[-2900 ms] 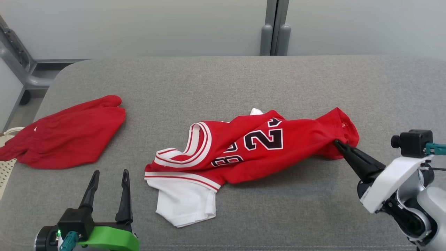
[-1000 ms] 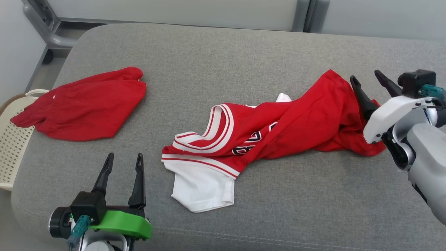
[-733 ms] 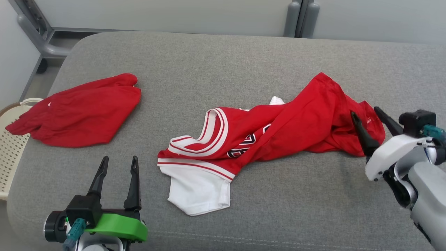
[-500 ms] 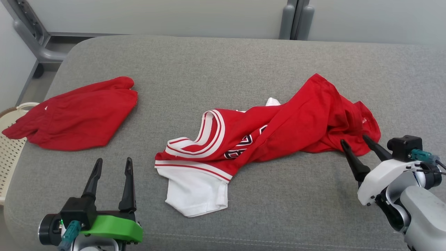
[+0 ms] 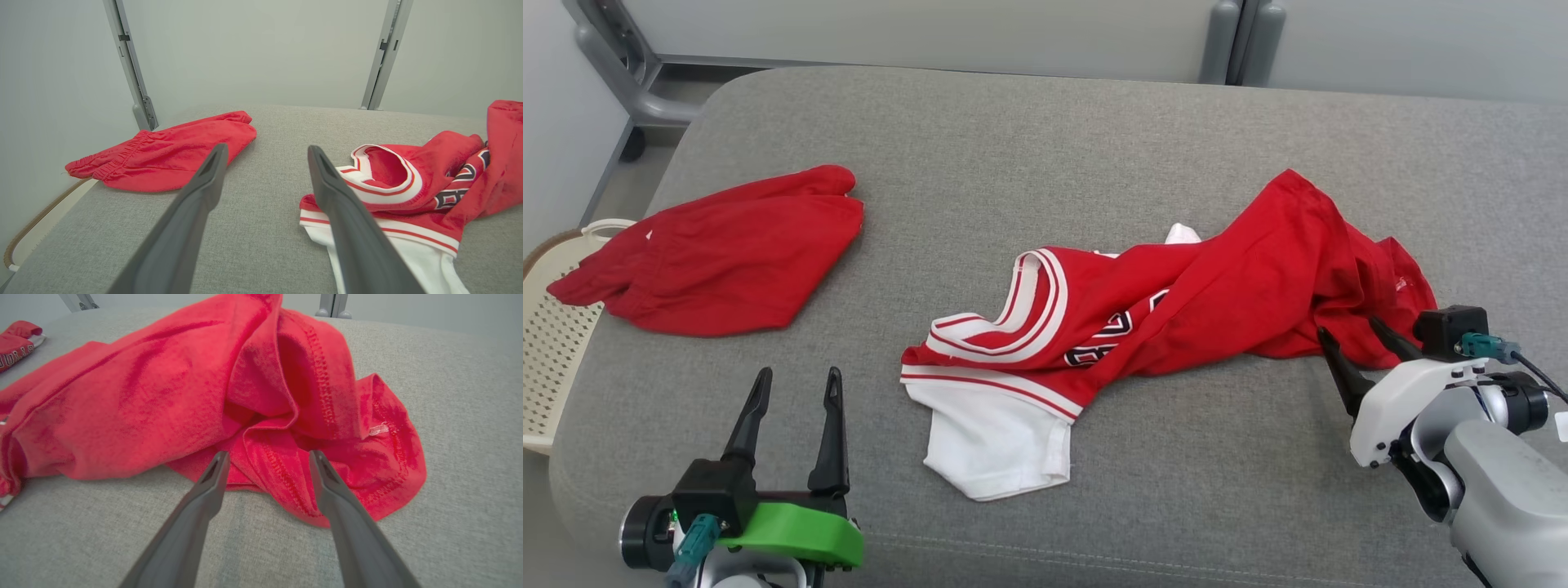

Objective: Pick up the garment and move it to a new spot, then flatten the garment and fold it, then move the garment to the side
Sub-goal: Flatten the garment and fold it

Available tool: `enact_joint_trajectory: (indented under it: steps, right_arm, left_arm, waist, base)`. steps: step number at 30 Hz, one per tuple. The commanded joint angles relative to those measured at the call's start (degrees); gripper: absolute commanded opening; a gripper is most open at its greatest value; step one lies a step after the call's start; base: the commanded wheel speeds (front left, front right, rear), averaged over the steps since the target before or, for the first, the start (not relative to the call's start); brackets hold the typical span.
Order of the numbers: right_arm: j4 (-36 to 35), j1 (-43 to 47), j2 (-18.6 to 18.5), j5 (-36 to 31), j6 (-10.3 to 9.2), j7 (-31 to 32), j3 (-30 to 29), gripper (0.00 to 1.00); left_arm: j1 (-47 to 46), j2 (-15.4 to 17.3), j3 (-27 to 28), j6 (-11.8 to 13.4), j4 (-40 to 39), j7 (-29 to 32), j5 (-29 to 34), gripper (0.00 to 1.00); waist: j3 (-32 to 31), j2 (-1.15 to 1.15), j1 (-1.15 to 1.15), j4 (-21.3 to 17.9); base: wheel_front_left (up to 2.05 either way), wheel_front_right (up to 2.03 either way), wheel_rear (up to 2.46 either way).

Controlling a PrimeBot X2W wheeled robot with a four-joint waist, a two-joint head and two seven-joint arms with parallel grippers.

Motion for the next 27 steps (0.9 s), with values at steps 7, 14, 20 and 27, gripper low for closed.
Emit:
enact_joint_trajectory:
  steps: [7, 14, 20, 27]
  right_arm:
    - [8.09, -4.94, 2.88, -1.29, -0.06, -2.04, 0.83, 1.00]
    - [13.79, -8.42, 4.56, -1.49, -0.06, -3.81, 0.73, 1.00]
    - [16.82, -10.04, 5.49, -1.90, -0.07, -4.65, 1.24, 0.00]
    - [14.89, -8.69, 5.42, -0.37, -0.06, -5.09, 1.26, 0.00]
  left_arm:
    - [-1.08, 0.11, -0.16, -0.11, -0.13, -0.16, 0.00, 1.00]
    - [-1.72, 0.11, -0.39, -0.08, -0.12, -0.16, -0.18, 1.00]
    - [-1.90, 0.11, -0.23, -0.08, 0.16, -0.16, -0.33, 1.00]
    - [-1.31, 0.11, -0.43, 0.39, 0.56, -0.16, -0.53, 1.00]
  waist:
    - [1.11, 0.00, 0.00, 1.69]
    - [2.09, 0.00, 0.00, 2.55]
    - [2.35, 0.00, 0.00, 2.80]
    - [1.35, 0.00, 0.00, 2.14]
  base:
    - [0.00, 0.00, 0.00]
    - [0.00, 0.00, 0.00]
    - [0.00, 0.00, 0.00]
    - [0.00, 0.00, 0.00]
